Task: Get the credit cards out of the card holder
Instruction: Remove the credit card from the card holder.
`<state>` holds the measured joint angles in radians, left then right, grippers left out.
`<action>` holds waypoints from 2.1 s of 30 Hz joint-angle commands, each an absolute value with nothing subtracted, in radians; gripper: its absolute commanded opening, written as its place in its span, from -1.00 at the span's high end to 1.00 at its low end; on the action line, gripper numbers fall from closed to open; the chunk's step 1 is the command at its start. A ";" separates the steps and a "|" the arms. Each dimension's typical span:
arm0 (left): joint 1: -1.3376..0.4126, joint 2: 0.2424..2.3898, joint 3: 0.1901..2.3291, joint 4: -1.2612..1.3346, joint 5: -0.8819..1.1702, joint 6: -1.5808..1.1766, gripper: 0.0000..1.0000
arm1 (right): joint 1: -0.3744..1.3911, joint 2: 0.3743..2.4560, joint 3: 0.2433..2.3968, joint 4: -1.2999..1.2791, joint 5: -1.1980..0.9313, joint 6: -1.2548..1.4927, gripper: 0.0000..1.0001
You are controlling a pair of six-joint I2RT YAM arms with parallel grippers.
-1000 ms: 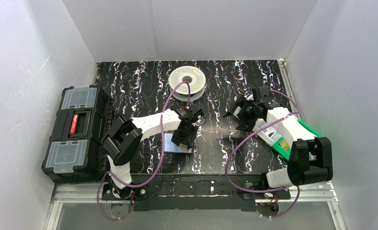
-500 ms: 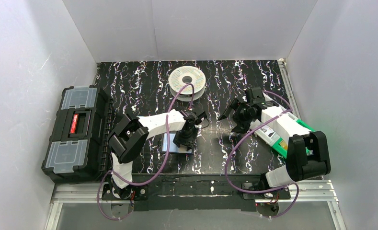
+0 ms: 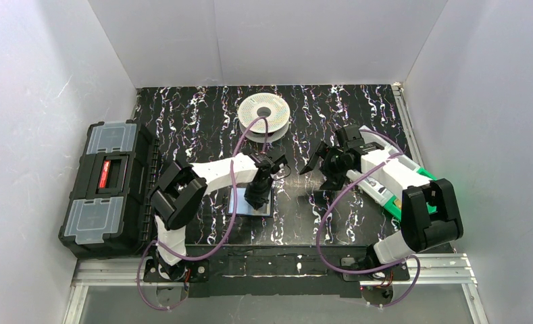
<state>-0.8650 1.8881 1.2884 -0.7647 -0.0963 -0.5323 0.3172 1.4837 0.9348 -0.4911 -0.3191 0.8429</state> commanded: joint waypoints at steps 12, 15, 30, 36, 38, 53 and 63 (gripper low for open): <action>-0.684 1.836 1.070 -0.516 0.301 -0.577 1.00 | 0.517 1.639 0.991 -0.278 -0.530 0.905 -0.50; -0.674 1.831 1.058 -0.502 0.328 -0.575 1.00 | 0.553 1.685 1.025 -0.263 -0.548 0.911 -0.22; -0.641 1.811 1.006 -0.472 0.377 -0.571 1.00 | 0.655 1.840 1.142 -0.278 -0.569 0.899 0.27; -0.631 1.801 0.994 -0.473 0.386 -0.563 1.00 | 0.658 1.874 1.155 -0.295 -0.567 0.878 0.27; -0.629 1.800 0.994 -0.472 0.391 -0.559 1.00 | 0.659 1.890 1.157 -0.292 -0.572 0.875 0.28; -0.630 1.787 0.991 -0.485 0.408 -0.543 1.00 | 0.673 1.955 1.190 -0.266 -0.581 0.863 0.45; -0.630 1.723 1.033 -0.535 0.412 -0.554 0.80 | 0.673 1.930 1.192 -0.322 -0.546 0.792 0.97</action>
